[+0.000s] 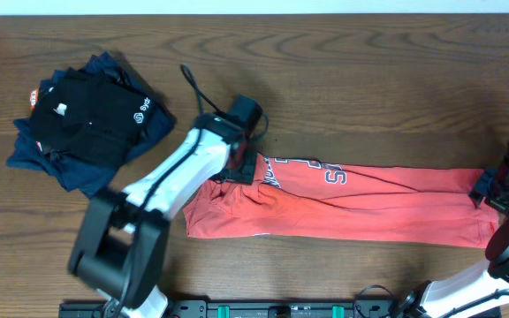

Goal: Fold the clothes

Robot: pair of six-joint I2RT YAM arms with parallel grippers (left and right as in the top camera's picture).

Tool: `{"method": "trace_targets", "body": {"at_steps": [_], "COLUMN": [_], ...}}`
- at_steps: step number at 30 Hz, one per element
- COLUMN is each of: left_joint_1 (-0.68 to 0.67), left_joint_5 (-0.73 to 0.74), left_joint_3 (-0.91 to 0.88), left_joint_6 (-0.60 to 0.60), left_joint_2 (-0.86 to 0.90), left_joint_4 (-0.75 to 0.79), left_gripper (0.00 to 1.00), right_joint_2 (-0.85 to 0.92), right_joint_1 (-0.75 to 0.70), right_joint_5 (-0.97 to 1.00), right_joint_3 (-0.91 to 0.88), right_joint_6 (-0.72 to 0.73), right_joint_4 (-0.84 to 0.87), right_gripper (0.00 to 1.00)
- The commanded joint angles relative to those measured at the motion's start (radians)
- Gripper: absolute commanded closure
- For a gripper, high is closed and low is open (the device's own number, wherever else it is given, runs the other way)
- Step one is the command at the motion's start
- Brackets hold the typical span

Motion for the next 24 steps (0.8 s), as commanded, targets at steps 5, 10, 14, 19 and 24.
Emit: {"method": "trace_targets", "body": {"at_steps": [5,10,14,19,24], "left_joint_1": [0.056,0.070,0.070,0.070,0.070], "left_joint_5": [-0.019,-0.019,-0.019,-0.019,-0.019], "left_joint_3": [0.029,0.029,0.029,0.029,0.029], "left_joint_6": [-0.003,-0.003,-0.003,-0.003,-0.003], "left_joint_2": [-0.100,-0.101,-0.101,-0.101,-0.101], "left_joint_4": [-0.022,-0.038,-0.038,-0.044,-0.048], "left_gripper": [0.44,0.44,0.44,0.44,0.44], "right_joint_2": [0.003,0.005,0.006,0.006,0.006], "right_joint_1": [-0.072,-0.102,-0.109,-0.109,-0.111], "right_joint_5": [-0.160,-0.187,-0.257,-0.269,-0.264], "right_joint_3": [0.027,0.018,0.002,-0.049,-0.139], "right_joint_6": [-0.124,-0.212,-0.273,-0.323,-0.362], "right_joint_4": [0.006,0.043,0.100,0.162,0.232], "right_gripper": [0.35,0.34,0.35,0.35,0.37]}}
